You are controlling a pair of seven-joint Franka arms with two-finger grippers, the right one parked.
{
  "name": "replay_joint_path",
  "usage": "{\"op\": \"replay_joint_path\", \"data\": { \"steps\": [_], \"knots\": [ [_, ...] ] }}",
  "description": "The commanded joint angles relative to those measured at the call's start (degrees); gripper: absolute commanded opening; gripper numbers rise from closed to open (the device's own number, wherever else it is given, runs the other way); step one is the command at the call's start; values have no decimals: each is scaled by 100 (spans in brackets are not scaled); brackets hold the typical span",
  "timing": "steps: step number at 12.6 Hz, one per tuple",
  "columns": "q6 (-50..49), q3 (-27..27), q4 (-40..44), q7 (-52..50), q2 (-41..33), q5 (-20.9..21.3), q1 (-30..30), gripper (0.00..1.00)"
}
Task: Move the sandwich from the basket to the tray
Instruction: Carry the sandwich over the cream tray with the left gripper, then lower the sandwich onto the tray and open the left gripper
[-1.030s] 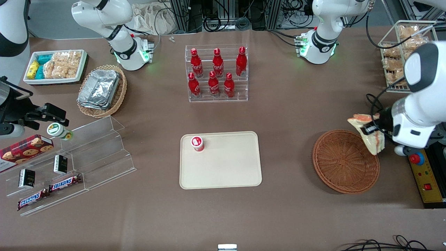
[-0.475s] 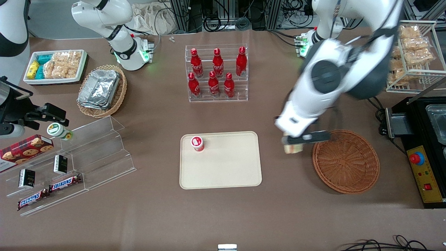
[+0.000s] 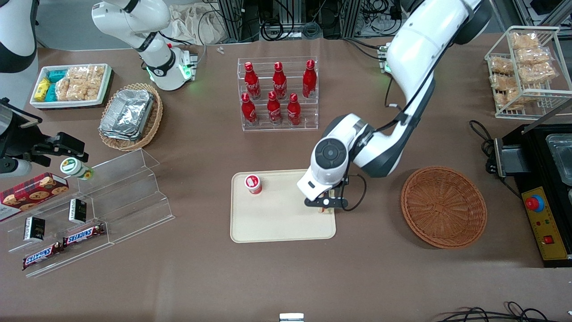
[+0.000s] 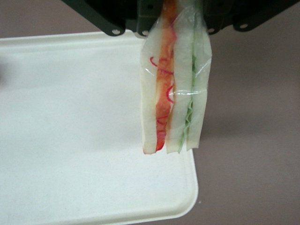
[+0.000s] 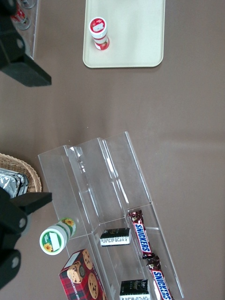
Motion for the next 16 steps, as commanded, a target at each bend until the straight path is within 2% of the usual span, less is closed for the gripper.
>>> {"op": "replay_joint_path", "data": {
  "steps": [1,8,10,11,13,14,16],
  "knots": [
    [106,45,547,-37,416,123,-118,0],
    [572,54,530,-73,777,132,-198,0],
    [600,54,503,-81,795,132,-198,27],
    [600,54,495,-81,795,132,-198,55],
    [600,63,503,-46,821,132,-189,90],
    [600,63,503,-46,821,141,-189,99],
    [600,63,503,-55,812,141,-189,99]
  ]
}}
